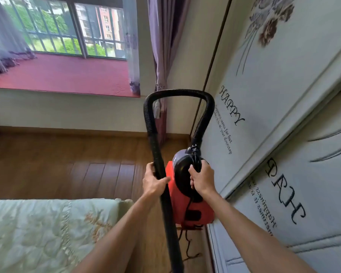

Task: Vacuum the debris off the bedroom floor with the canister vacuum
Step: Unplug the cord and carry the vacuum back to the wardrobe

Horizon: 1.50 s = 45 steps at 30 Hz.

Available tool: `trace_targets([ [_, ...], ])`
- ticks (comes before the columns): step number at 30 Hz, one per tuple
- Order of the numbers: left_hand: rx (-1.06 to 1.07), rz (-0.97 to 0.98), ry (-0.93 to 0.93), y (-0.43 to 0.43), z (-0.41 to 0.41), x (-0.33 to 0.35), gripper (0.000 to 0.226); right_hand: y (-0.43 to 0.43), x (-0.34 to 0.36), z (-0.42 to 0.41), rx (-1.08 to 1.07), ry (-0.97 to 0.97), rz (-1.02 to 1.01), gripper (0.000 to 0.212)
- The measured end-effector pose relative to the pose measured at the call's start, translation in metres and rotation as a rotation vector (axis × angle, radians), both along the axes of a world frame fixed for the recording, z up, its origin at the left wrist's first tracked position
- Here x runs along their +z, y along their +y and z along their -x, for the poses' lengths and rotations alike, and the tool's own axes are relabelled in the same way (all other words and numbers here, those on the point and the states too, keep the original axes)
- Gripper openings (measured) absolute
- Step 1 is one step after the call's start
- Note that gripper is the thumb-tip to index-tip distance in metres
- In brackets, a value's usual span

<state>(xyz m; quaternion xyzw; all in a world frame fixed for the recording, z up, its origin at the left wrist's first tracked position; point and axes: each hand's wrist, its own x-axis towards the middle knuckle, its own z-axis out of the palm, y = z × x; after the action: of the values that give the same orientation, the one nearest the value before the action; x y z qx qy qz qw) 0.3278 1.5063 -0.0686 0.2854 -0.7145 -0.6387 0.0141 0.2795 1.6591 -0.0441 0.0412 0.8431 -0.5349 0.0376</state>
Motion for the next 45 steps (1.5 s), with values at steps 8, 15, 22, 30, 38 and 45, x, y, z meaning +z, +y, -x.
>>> trace_targets([
  [8,-0.042,0.058,-0.009,-0.022,0.134,0.004,0.060,-0.022,-0.007,0.129,-0.019,-0.015,0.012,0.012],
  [15,0.001,0.065,-0.066,-0.025,0.249,-0.023,0.060,-0.029,-0.039,0.247,0.018,-0.065,0.025,0.015],
  [22,0.015,0.030,-0.113,-0.036,0.338,-0.067,0.060,-0.040,-0.082,0.340,0.050,-0.111,-0.039,0.013],
  [30,-0.057,-0.015,-0.187,-0.068,0.427,-0.133,0.061,-0.066,-0.146,0.422,0.026,-0.216,-0.152,0.015],
  [38,-0.128,-0.007,-0.238,-0.080,0.462,-0.231,0.062,-0.086,-0.242,0.464,-0.046,-0.311,-0.176,0.015],
  [45,-0.099,0.046,-0.286,-0.065,0.487,-0.340,0.065,-0.081,-0.362,0.492,0.011,-0.370,-0.206,0.013],
])
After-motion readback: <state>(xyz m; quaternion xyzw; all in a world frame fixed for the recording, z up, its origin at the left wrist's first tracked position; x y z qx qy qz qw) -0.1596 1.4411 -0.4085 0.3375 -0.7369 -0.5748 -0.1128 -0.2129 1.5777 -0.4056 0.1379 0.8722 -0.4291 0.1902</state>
